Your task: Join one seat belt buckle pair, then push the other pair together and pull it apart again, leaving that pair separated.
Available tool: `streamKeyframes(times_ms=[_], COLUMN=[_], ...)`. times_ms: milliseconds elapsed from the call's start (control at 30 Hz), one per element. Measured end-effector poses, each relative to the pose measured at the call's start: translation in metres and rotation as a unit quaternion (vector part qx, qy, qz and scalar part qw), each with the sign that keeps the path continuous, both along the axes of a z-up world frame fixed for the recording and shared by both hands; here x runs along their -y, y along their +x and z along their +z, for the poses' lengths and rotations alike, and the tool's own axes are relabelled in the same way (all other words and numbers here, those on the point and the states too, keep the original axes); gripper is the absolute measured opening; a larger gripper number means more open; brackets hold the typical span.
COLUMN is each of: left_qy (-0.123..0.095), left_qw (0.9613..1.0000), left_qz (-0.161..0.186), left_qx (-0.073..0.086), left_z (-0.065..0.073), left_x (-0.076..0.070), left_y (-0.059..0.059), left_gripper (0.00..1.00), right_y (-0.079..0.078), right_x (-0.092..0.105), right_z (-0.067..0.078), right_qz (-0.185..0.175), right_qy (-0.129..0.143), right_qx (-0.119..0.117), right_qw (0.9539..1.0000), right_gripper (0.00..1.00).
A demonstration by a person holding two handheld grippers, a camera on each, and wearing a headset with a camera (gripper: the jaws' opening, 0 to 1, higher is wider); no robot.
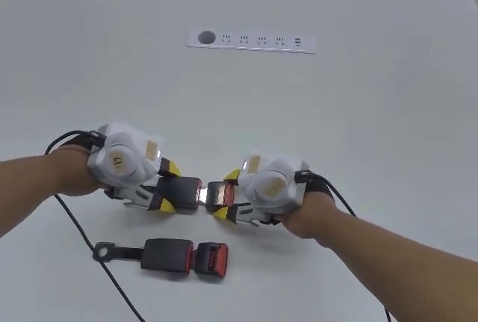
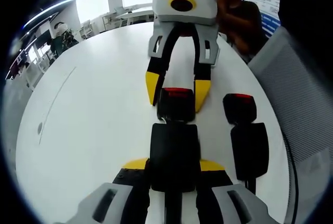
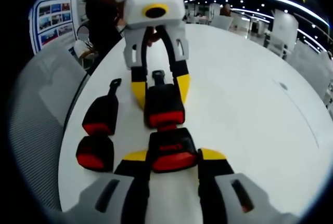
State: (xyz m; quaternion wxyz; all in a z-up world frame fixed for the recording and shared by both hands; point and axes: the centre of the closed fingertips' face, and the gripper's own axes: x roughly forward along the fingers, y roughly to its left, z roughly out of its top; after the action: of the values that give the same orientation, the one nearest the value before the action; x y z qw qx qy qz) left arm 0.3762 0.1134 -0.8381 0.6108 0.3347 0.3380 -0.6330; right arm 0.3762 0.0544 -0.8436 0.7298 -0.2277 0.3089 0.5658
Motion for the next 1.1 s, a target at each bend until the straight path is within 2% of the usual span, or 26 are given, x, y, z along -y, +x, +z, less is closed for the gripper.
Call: streamKeyframes(times_ms=[233,500,1100], left_qy=[-0.012,-0.011,-0.009], left_qw=[0.9998,0.9998,0.9997], left_qz=[0.015,0.017,0.022], left_qx=[-0.004,-0.004,-0.005], left_z=[0.001,0.002,0.001], left_x=[0.0,0.0,-0.001], left_y=[0.0,0.0,0.0], left_gripper=[0.35,0.35,0.35], right_y=[-0.004,-0.004,-0.009], right_x=[0.009,0.013,0.057], right_z=[0.001,0.001,0.001], right_qz=[0.004,0.007,-0.016], right_qy=[0.002,0.006,0.012], right_qx=[0.009,0.01,0.013], right_qw=[0.9999,0.9999,0.9997], right_gripper=[0.36,0.36,0.36])
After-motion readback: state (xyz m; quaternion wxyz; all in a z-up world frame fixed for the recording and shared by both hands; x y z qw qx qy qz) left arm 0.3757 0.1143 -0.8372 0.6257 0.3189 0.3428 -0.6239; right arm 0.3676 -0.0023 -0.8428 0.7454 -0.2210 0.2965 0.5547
